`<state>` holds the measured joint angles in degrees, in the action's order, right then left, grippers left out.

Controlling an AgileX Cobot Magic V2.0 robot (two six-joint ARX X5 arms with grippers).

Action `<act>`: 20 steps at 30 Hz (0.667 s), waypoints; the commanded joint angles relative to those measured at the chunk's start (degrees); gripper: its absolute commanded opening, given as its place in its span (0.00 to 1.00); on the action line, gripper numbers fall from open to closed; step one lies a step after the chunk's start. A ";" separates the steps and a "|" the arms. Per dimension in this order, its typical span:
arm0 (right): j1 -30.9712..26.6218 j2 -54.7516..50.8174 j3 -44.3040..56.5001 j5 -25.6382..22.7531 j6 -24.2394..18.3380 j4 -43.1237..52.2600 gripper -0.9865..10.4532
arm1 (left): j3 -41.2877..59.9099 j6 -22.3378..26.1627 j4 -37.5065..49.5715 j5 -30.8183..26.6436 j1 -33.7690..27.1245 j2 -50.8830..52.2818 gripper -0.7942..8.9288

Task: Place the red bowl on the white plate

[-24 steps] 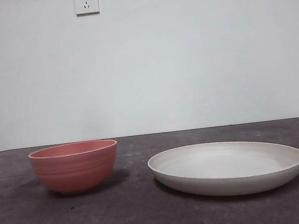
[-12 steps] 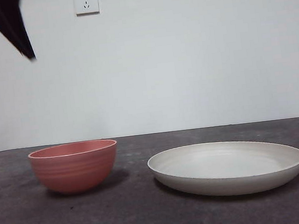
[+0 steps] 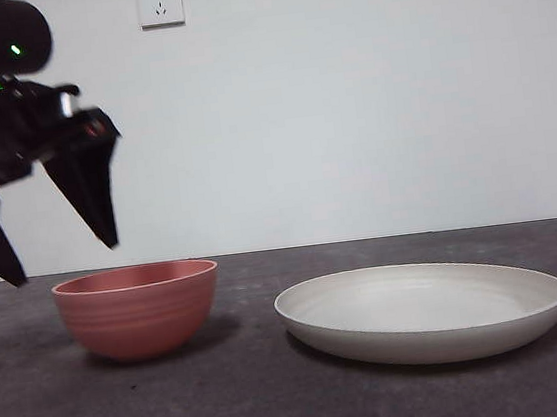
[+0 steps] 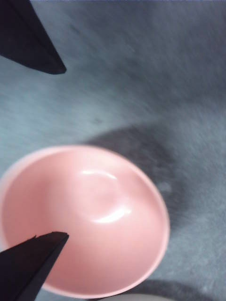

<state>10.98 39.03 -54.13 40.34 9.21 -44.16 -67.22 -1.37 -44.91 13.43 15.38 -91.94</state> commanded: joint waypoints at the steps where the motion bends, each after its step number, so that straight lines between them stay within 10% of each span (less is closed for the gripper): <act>1: 0.20 0.17 -1.01 0.17 -0.20 0.44 0.57 | -1.18 -1.11 2.03 -0.17 0.98 -2.45 0.74; 9: 0.20 0.17 -1.01 0.15 -0.20 0.42 0.57 | -1.18 -2.01 3.61 -5.14 2.75 -5.53 0.74; 20: 0.20 0.17 -1.01 0.13 -0.22 0.72 0.57 | -1.18 -2.73 0.92 -5.03 2.95 -6.08 0.40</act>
<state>10.98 39.03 -54.13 40.34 9.21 -44.07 -67.22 -3.84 -44.05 8.69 17.93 -96.62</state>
